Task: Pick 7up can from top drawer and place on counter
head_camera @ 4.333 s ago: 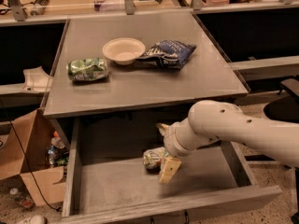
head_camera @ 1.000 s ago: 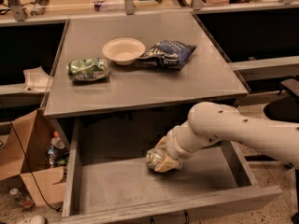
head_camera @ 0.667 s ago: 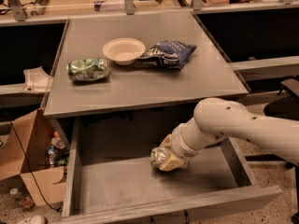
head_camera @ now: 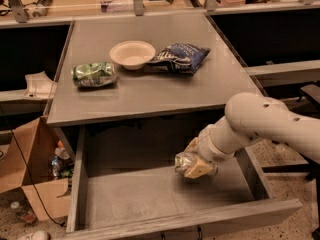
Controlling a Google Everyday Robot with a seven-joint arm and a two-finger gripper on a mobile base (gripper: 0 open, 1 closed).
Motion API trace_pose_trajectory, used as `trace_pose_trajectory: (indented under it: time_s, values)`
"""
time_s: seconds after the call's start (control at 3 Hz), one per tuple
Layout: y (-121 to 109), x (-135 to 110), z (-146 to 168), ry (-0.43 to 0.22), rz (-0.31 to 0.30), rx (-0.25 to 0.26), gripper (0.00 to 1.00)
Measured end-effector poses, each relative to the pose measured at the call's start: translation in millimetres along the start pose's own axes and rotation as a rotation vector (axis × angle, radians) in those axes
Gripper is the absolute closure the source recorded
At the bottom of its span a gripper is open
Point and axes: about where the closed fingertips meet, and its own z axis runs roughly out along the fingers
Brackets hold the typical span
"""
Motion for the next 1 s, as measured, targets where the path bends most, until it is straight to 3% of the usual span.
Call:
trace_pose_trajectory:
  time_s: [1.0]
  values:
    - [-23,26,-82,0.085,0.043,0.091,1.0]
